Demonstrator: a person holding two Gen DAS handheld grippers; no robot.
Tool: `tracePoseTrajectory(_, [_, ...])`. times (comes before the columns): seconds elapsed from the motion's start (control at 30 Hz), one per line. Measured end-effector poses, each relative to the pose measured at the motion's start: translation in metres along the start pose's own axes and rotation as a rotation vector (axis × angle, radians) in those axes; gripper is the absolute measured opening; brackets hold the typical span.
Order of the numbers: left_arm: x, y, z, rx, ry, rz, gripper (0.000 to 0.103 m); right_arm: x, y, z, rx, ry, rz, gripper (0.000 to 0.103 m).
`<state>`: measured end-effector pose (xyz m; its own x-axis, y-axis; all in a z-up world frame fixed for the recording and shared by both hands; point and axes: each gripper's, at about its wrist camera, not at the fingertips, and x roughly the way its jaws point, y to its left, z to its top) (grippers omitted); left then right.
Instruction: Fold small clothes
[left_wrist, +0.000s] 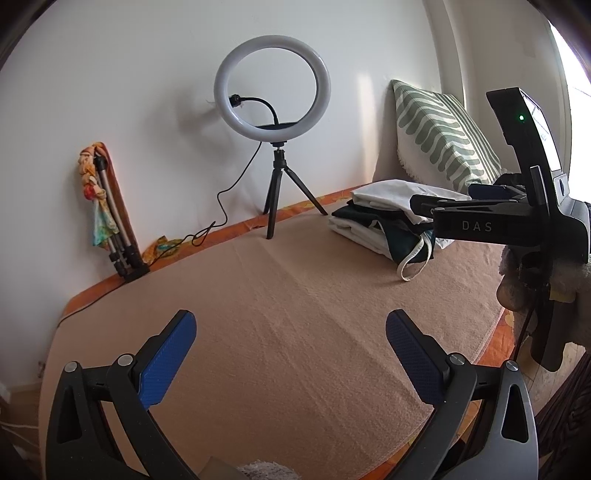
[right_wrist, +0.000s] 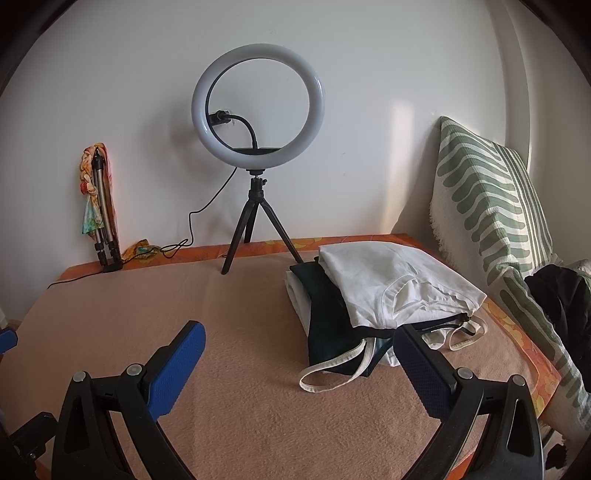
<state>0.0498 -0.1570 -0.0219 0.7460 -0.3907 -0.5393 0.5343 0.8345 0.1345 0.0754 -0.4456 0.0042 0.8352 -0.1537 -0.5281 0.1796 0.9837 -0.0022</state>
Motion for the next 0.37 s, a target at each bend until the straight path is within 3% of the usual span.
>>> tracePoseTrajectory(0.37, [-0.0022,-0.0006,-0.0012,0.006,-0.007,0.003,0.102,0.0001,0.0008,-0.0005,-0.002,0.001,0.001,0.103])
